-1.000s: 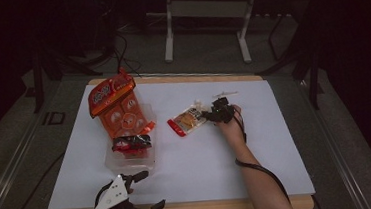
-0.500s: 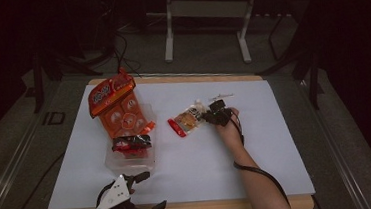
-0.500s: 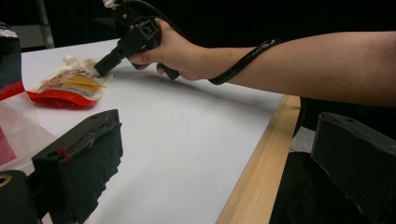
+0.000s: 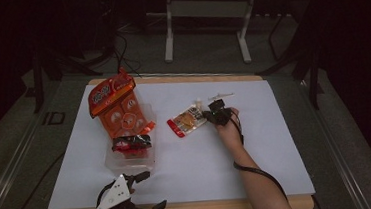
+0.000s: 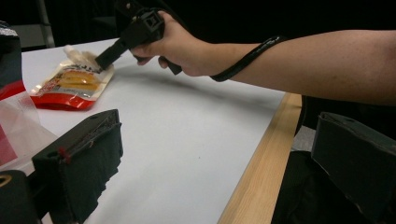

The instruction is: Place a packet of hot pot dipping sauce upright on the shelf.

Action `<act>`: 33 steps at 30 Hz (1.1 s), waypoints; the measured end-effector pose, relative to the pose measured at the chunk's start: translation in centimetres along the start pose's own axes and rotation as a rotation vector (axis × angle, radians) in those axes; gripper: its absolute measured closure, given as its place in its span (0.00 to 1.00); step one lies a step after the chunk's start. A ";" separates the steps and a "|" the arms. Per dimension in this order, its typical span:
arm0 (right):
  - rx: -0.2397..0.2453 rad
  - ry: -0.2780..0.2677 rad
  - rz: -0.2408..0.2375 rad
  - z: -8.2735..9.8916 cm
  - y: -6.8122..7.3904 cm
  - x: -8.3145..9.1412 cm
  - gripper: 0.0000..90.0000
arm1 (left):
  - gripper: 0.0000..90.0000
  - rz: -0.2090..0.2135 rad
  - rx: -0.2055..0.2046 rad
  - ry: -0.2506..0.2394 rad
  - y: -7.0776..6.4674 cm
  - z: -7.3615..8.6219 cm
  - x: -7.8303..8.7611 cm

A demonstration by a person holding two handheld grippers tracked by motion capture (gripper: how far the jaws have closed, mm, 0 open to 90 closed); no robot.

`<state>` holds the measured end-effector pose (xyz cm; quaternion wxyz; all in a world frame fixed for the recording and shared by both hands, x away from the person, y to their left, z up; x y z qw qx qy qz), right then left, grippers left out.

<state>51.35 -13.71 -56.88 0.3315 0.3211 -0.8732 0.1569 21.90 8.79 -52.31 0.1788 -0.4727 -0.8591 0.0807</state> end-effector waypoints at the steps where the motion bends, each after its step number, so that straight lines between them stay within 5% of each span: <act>1: 0.001 -0.006 0.000 -0.2 0.1 0.2 1.00 | 0.03 0.001 0.000 -0.002 0.0 0.0 0.0; 11: 0.029 -0.092 -0.029 -2.2 1.0 2.7 1.00 | 0.03 0.001 -0.010 -0.015 -0.1 0.0 -0.5; 18: 0.081 -0.169 -0.069 -4.2 3.0 5.1 1.00 | 0.03 0.038 -0.001 -0.036 -0.4 -0.2 -0.6; 26: 0.102 -0.235 -0.138 -5.9 5.2 6.9 1.00 | 0.05 0.034 -0.034 -0.017 -0.3 -0.2 -0.8; 33: 0.167 -0.250 -0.137 -6.7 6.6 8.0 1.00 | 0.05 0.048 -0.026 0.006 -0.5 -0.2 -1.1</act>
Point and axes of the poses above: each handheld gripper's, and its own axes: x roughly backward along the jaws, z roughly out of its underside, y roughly to its left, the point moved 7 cm from there along -x, roughly forward along the jaws, and after that the axes turned 11 degrees about x, right-handed, at the moved point
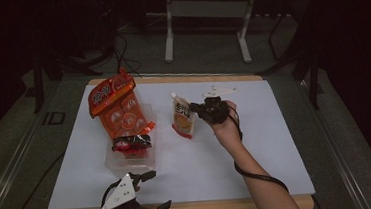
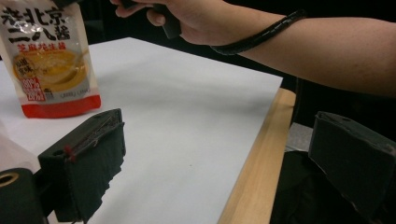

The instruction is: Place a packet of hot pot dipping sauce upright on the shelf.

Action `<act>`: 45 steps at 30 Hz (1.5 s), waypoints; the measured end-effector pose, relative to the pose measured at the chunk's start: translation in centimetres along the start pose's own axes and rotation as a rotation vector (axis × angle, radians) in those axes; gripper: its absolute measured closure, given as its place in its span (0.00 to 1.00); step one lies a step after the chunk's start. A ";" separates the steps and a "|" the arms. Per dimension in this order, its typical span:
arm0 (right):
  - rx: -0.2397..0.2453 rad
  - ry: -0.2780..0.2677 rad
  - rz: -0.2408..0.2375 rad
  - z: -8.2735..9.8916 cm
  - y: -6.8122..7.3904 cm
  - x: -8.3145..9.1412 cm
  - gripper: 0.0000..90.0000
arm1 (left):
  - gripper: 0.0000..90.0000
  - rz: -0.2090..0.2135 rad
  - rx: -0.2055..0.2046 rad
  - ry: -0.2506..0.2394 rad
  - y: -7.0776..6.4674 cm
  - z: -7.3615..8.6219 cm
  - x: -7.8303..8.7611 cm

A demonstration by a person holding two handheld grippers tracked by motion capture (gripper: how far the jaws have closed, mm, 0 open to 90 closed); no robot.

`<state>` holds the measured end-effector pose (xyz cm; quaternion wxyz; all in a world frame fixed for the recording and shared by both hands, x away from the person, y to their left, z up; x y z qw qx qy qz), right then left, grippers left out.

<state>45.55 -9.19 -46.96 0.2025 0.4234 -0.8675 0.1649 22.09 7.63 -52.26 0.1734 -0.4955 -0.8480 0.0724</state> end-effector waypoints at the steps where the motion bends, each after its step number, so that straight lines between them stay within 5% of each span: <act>1: 0.003 -0.002 -0.004 -0.1 0.1 0.2 1.00 | 0.05 0.007 0.016 0.007 0.0 0.0 -0.1; 6: 0.027 -0.004 0.002 -0.4 0.1 1.1 1.00 | 0.05 0.016 0.057 0.031 -0.2 -0.3 -0.1; 15: 0.064 -0.023 -0.026 -1.0 0.7 3.9 1.00 | 0.05 0.000 0.068 -0.004 0.0 -1.2 0.1; 20: 0.097 -0.039 -0.047 -1.3 1.6 5.8 1.00 | 0.06 -0.001 0.069 0.024 -0.2 -1.4 0.0; 29: 0.154 -0.089 -0.069 -2.0 3.4 9.3 1.00 | 0.07 -0.006 0.043 0.000 -0.4 -3.0 0.1; 45: 0.211 -0.178 -0.193 -2.5 7.6 14.1 1.00 | 0.08 -0.026 -0.010 -0.014 0.0 -6.1 -0.4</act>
Point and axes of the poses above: each handheld gripper's, and its own axes: x roughly backward along the jaws, z roughly out of its underside, y roughly to its left, the point moved 7 cm from there along -x, roughly forward along the jaws, and after that the axes turned 11 degrees about x, right-handed, at the moved point
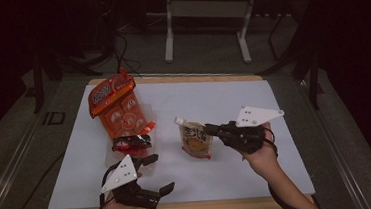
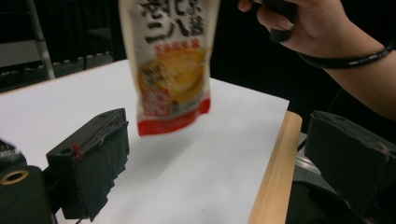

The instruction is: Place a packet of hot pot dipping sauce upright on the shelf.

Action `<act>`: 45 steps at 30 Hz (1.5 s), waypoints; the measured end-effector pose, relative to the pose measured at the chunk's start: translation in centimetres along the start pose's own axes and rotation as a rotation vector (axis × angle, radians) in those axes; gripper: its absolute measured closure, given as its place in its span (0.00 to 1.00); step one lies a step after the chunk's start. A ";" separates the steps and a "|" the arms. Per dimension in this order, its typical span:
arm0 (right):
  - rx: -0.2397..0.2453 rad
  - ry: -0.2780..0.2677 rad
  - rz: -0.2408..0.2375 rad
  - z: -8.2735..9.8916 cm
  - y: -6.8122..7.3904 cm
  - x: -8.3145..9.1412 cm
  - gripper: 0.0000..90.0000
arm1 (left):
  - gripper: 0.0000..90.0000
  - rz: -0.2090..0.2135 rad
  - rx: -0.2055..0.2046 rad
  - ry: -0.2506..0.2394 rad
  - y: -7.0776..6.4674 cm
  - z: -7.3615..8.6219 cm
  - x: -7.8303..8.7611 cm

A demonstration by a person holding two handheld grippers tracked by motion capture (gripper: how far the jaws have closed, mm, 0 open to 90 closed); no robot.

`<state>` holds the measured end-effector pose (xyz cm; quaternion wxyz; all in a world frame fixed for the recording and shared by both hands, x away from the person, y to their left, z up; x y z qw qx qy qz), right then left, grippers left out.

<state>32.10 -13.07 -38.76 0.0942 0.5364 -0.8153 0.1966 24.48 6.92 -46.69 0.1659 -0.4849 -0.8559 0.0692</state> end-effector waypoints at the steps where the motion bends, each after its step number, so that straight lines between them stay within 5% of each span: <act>1: 0.006 -0.002 -0.005 -0.1 0.3 0.2 1.00 | 0.08 0.000 -0.004 0.000 0.0 -0.2 0.0; 10: 0.018 -0.042 -0.049 -0.8 2.8 1.8 1.00 | 0.08 0.001 -0.007 -0.004 0.4 -1.9 -0.5; 16: 0.026 -0.049 -0.075 -0.8 4.2 2.5 1.00 | 0.08 0.037 -0.011 -0.002 -0.1 -2.5 -0.9; 30: 0.023 -0.059 -0.123 -0.5 5.9 2.8 1.00 | 0.18 0.157 -0.124 0.041 -2.4 -3.3 -2.6; 35: 0.019 -0.063 -0.134 -0.4 6.1 2.7 1.00 | 0.36 0.194 -0.124 0.035 -2.4 -3.3 -2.8; 45: 0.018 -0.046 -0.156 0.1 6.5 2.0 1.00 | 0.66 0.172 -0.135 0.040 -2.2 -3.9 -2.8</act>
Point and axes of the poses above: each handheld gripper's, and its own axes: x roughly backward along the jaws, z roughly out of its underside, y roughly to its left, the point moved 7 cm from there along -x, roughly forward along the jaws, and after that the axes turned 11 degrees about x, right-handed, at the moved point
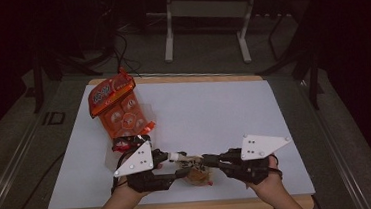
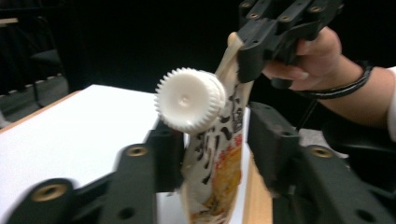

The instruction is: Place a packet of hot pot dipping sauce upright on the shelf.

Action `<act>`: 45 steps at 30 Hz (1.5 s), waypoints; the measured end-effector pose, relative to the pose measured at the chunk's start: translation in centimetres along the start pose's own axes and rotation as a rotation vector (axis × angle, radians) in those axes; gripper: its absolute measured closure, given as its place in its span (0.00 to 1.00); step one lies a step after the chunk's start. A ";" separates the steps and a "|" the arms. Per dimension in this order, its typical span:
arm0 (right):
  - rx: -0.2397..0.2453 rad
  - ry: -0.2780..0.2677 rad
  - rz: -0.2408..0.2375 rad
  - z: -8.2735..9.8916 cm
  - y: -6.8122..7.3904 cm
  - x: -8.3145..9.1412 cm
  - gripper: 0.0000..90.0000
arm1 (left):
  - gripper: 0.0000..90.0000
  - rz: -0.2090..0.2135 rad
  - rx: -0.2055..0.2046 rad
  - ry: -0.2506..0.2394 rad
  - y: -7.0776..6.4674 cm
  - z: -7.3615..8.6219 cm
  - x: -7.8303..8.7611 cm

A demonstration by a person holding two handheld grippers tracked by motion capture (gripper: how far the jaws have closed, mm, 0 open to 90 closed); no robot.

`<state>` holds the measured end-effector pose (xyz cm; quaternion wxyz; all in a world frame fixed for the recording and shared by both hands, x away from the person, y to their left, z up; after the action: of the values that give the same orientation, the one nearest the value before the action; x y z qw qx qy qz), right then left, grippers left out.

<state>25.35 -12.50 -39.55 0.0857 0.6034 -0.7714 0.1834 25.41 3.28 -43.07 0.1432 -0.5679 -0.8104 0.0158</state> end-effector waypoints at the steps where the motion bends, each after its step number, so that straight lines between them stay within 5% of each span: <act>1: 0.001 0.000 -0.002 0.0 0.0 0.0 1.00 | 0.71 -0.010 -0.001 0.001 0.1 0.0 0.0; 5: -0.002 -0.001 -0.003 0.0 0.0 -0.1 1.00 | 0.86 -0.012 0.000 0.003 0.3 -0.1 0.1; 14: -0.044 -0.019 -0.007 0.3 -0.7 0.1 0.99 | 0.96 -0.011 -0.011 0.008 0.1 -0.4 0.0; 22: 0.000 -0.008 0.046 0.2 -0.9 0.3 0.94 | 0.98 -0.023 -0.024 0.022 -0.1 -0.8 0.0; 28: -0.018 -0.027 0.070 0.2 -1.2 0.9 0.83 | 0.98 -0.031 -0.030 0.027 0.2 -0.9 0.4; 32: -0.027 -0.039 0.106 0.2 -1.8 1.6 0.72 | 0.98 -0.045 -0.030 0.020 0.6 -1.1 0.9; 36: -0.049 -0.041 0.152 0.5 -2.5 2.0 0.49 | 0.98 -0.052 -0.037 0.007 1.0 -1.5 1.7; 42: -0.113 -0.077 0.155 1.1 -3.4 2.3 0.18 | 0.98 -0.062 -0.044 -0.027 1.4 -2.3 2.8; 45: -0.118 -0.089 0.170 1.4 -3.7 2.3 0.15 | 0.98 -0.071 -0.042 -0.034 1.8 -2.6 3.6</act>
<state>28.47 -15.92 -39.34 0.0708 0.5373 -0.8322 0.1171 26.59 6.86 -40.14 0.1177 -0.5411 -0.8326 0.0033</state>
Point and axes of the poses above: each handheld gripper's, and its own axes: x roughly backward along the jaws, z roughly out of its underside, y roughly to its left, the point moved 7 cm from there along -x, roughly forward along the jaws, and after that the axes turned 11 degrees about x, right-handed, at the moved point
